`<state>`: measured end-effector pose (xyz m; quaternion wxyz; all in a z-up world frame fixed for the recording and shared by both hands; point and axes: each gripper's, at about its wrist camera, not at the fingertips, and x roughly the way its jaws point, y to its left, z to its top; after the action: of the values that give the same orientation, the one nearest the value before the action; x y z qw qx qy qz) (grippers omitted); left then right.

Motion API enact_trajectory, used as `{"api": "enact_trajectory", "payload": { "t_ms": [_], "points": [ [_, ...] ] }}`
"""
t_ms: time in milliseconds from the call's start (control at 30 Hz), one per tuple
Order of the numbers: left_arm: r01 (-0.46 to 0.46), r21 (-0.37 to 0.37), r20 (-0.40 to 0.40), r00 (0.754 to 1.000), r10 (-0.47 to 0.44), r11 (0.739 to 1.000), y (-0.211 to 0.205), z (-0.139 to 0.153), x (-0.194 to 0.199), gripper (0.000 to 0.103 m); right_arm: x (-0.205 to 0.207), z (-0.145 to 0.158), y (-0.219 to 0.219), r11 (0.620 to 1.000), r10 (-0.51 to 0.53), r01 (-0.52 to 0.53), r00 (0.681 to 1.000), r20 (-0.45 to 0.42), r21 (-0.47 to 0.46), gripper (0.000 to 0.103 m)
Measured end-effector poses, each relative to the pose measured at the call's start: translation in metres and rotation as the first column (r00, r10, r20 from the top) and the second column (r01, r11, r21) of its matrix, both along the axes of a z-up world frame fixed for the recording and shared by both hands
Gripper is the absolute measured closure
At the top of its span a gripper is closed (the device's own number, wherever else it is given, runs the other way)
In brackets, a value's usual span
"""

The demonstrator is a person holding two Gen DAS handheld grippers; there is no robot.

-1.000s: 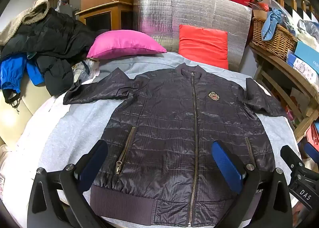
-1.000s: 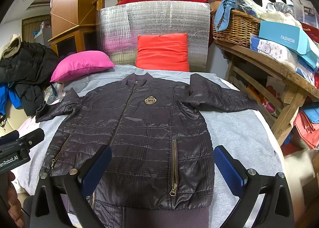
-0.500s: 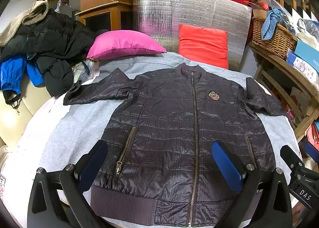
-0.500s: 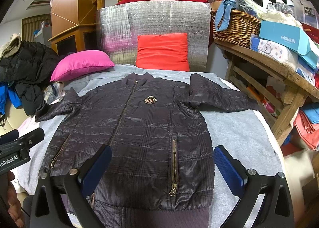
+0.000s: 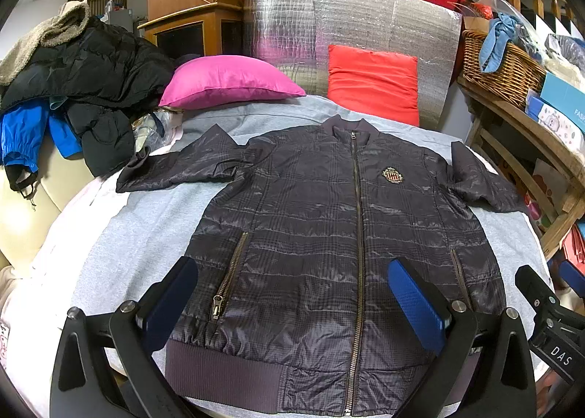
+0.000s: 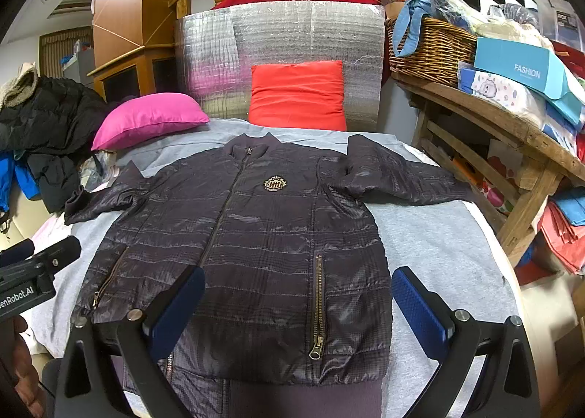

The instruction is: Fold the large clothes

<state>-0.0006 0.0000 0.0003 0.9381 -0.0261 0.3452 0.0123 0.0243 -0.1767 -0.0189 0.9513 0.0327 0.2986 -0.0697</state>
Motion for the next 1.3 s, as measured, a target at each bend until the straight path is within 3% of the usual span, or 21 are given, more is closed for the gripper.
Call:
{"api": "enact_trajectory", "payload": {
  "t_ms": [500,600,700,833,867,967,1000,1067,1100,1133,1200,1300],
  "points": [
    [0.011,-0.001,-0.046,0.999,-0.011,1.000,-0.005,-0.023,0.020,0.000,0.009,-0.011,-0.017,1.000,-0.003,0.003,1.000,-0.024,0.028,0.000],
    [-0.004,-0.025,-0.102,0.995,0.001,1.000,0.003,-0.045,0.034,0.000,0.014,-0.020,-0.040,0.996,-0.007,0.011,0.999,-0.051,0.092,0.000],
    [-0.026,-0.031,-0.177,0.984,0.020,0.999,0.007,-0.071,0.052,0.000,0.017,-0.032,-0.085,0.967,-0.025,0.040,0.998,-0.063,0.250,0.000],
    [-0.021,0.007,-0.212,0.977,0.022,1.000,0.000,-0.092,0.071,0.000,0.028,-0.045,-0.158,0.886,-0.086,0.101,0.995,-0.053,0.452,0.000],
    [-0.019,0.021,-0.215,0.976,0.023,1.000,-0.002,-0.096,0.075,0.000,0.033,-0.050,-0.183,0.852,-0.118,0.126,0.992,-0.048,0.508,0.000],
    [-0.014,0.055,-0.211,0.977,0.025,0.998,-0.010,-0.104,0.092,0.000,0.052,-0.066,-0.250,0.716,-0.190,0.164,0.981,-0.037,0.678,0.000],
    [-0.016,0.064,-0.208,0.978,0.029,0.998,-0.011,-0.106,0.096,0.000,0.059,-0.071,-0.266,0.680,-0.212,0.178,0.976,-0.041,0.711,0.000],
    [-0.020,0.082,-0.191,0.981,0.035,0.996,-0.014,-0.108,0.107,0.000,0.082,-0.090,-0.313,0.569,-0.275,0.214,0.959,-0.062,0.794,0.001],
    [-0.019,0.088,-0.182,0.983,0.035,0.996,-0.015,-0.110,0.112,0.000,0.090,-0.095,-0.326,0.537,-0.293,0.229,0.953,-0.075,0.812,0.003],
    [-0.020,0.095,-0.173,0.984,0.037,0.995,-0.015,-0.111,0.117,0.000,0.104,-0.107,-0.347,0.483,-0.320,0.255,0.942,-0.102,0.838,0.008],
    [-0.020,0.113,-0.161,0.986,0.038,0.993,-0.017,-0.116,0.127,0.000,0.127,-0.118,-0.371,0.419,-0.340,0.273,0.931,-0.129,0.866,0.019],
    [-0.008,0.138,-0.185,0.982,0.033,0.990,-0.021,-0.133,0.142,0.000,0.164,-0.126,-0.400,0.399,-0.377,0.310,0.913,-0.154,0.863,0.023]
  ]
}}
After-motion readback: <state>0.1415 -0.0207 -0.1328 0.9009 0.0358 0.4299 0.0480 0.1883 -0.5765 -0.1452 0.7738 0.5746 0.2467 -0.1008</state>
